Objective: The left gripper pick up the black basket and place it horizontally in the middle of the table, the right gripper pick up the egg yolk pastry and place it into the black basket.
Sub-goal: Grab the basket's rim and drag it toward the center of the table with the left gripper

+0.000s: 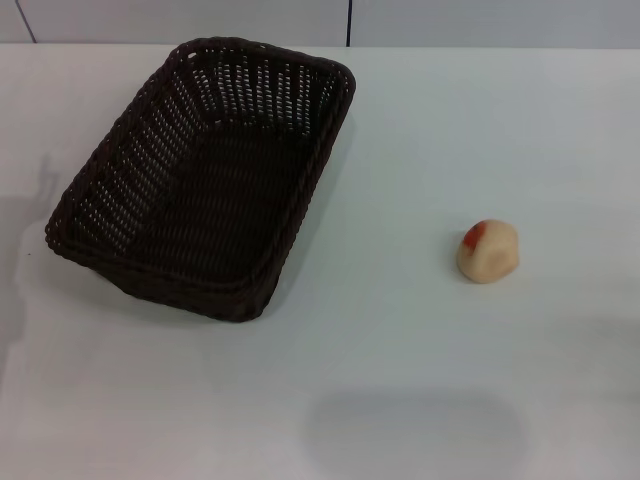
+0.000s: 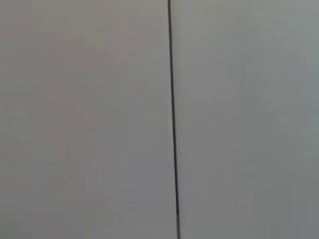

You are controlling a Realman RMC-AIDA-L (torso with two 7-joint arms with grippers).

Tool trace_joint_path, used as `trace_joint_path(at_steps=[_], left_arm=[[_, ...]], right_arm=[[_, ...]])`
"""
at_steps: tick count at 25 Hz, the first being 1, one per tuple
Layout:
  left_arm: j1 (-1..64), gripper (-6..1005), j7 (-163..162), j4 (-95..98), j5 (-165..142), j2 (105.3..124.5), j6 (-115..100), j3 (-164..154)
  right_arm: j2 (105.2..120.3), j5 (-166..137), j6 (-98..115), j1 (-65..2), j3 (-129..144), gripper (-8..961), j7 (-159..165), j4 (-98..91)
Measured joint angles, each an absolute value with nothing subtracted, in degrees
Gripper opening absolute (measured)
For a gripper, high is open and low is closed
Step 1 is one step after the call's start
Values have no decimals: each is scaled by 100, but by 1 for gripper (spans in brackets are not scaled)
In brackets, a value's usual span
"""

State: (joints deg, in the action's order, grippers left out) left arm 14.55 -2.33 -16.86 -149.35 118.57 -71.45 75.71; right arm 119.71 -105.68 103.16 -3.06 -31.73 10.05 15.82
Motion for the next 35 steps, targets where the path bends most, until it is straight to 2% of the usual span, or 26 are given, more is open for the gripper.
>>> trace_joint_path(at_steps=[7, 11, 17, 22, 25, 26, 27, 28, 30, 32, 33, 35], left_arm=[[1494, 775, -249, -1705, -14941, 11852, -7142, 7518], [1458, 775, -414, -1994, -14956, 11748, -6708, 7365], [1093, 776, -718, -3801, -15494, 11231, -5081, 7383], [923, 775, -1509, -5907, -16317, 10606, -2320, 7458], [952, 774, -1861, -6830, -16520, 10319, -1006, 7435], [952, 774, -1861, -6830, -16520, 10319, -1006, 7435], [968, 774, -1870, -7374, -16521, 10219, -154, 7450], [973, 770, -1653, -8056, -16515, 10197, 858, 7567], [986, 772, -1455, -8303, -16500, 10223, 1345, 7656], [1060, 775, -876, -8765, -16401, 10380, 2363, 7926], [1125, 776, -460, -8928, -16291, 10531, 2900, 8145], [1333, 777, 562, -9133, -15909, 10975, 3931, 8798]], right_arm=[[11971, -10577, 10300, -334, -3173, 816, 1028, 1582], [11970, -10580, 10300, -334, -3173, 816, 1037, 1582], [11962, -10599, 10299, -352, -3172, 817, 1043, 1582], [11961, -10604, 10293, -358, -3172, 816, 1051, 1582], [11961, -10604, 10282, -360, -3173, 817, 1053, 1582], [11961, -10604, 10280, -360, -3173, 817, 1053, 1582], [11962, -10600, 10278, -360, -3173, 817, 1053, 1582], [11962, -10591, 10277, -361, -3173, 817, 1054, 1582], [11962, -10589, 10276, -361, -3173, 817, 1054, 1582], [11962, -10582, 10273, -364, -3173, 817, 1055, 1579], [11962, -10575, 10268, -372, -3173, 817, 1055, 1576], [11962, -10570, 10256, -387, -3173, 817, 1054, 1574]])
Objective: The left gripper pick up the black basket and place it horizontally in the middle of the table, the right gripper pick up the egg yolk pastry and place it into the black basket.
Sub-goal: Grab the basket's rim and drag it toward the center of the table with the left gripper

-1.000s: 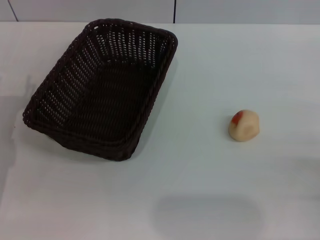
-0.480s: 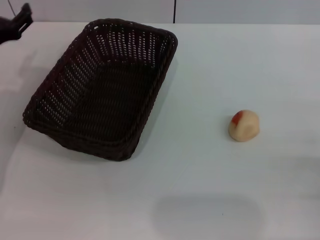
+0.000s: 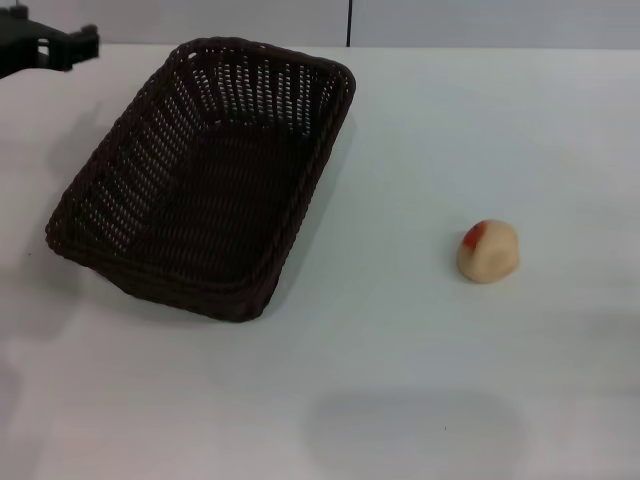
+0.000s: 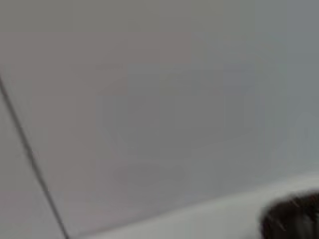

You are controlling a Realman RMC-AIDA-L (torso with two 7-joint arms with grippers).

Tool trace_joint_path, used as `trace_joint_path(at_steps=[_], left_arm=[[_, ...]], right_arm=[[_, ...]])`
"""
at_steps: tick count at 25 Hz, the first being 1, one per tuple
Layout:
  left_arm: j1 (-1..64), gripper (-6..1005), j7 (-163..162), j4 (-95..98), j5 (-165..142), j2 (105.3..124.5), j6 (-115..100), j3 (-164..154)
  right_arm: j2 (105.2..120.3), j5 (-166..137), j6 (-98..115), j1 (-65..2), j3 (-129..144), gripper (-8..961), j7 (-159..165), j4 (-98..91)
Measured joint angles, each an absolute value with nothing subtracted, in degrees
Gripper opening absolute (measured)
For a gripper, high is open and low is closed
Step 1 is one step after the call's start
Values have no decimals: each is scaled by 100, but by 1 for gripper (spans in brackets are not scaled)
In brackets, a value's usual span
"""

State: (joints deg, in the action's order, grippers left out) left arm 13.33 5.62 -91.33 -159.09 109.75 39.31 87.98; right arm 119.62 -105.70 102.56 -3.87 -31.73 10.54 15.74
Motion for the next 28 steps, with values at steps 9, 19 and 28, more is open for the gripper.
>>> trace_joint_path(at_steps=[9, 19, 28], left_arm=[[2108, 774, 2749, -8910, -15313, 11770, 6020, 10338], [2505, 772, 2742, -7903, -15387, 11782, 5999, 10308], [2694, 769, 2748, -7347, -15395, 11793, 5838, 10283]], right_arm=[[11957, -10568, 10169, -464, -3175, 817, 1046, 1529], [11952, -10565, 10066, -500, -3176, 816, 1039, 1538], [11948, -10564, 10052, -513, -3173, 816, 1039, 1526]])
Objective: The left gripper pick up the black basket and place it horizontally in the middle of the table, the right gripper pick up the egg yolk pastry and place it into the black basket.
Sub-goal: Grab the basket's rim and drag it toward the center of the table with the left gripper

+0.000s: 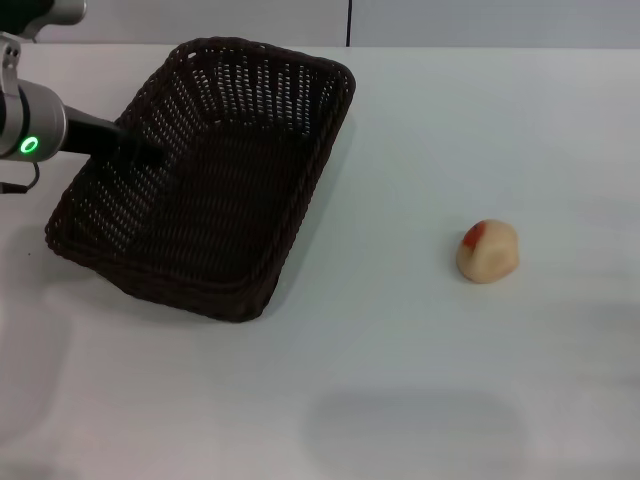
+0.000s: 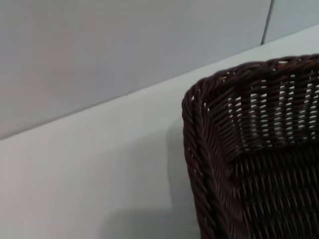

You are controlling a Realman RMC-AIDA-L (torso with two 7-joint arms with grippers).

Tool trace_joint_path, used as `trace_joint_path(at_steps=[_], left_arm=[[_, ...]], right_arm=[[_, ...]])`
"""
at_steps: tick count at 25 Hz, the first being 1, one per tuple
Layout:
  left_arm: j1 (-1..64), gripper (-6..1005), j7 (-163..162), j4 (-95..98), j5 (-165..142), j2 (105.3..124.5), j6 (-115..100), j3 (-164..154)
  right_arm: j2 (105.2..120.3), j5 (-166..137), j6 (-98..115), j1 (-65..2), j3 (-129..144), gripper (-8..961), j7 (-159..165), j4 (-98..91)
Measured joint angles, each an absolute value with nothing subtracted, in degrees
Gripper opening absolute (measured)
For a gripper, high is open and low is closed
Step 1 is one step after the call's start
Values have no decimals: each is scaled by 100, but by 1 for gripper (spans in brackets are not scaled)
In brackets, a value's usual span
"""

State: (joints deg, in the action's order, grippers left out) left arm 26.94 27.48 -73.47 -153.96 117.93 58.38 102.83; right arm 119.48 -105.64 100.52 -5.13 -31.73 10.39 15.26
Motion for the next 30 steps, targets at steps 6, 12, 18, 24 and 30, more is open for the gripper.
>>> trace_joint_path(at_steps=[6, 12, 18, 24, 30], left_arm=[[2733, 764, 2706, -7302, -15393, 11795, 5860, 10293], [2695, 556, 2831, -7431, -15400, 11803, 5880, 10245], [2729, 423, 2851, -7401, -15455, 11794, 5885, 10241], [2733, 306, 3023, -7392, -15464, 11792, 5873, 10238], [2678, 276, 3565, -7686, -15344, 11794, 5971, 10290]], right_arm=[[11951, -10572, 10052, -504, -3173, 816, 1046, 1521], [11953, -10577, 10053, -501, -3173, 816, 1049, 1520], [11954, -10592, 10055, -507, -3173, 816, 1058, 1531], [11953, -10596, 10055, -516, -3173, 817, 1060, 1541], [11948, -10600, 10090, -519, -3173, 816, 1063, 1561]])
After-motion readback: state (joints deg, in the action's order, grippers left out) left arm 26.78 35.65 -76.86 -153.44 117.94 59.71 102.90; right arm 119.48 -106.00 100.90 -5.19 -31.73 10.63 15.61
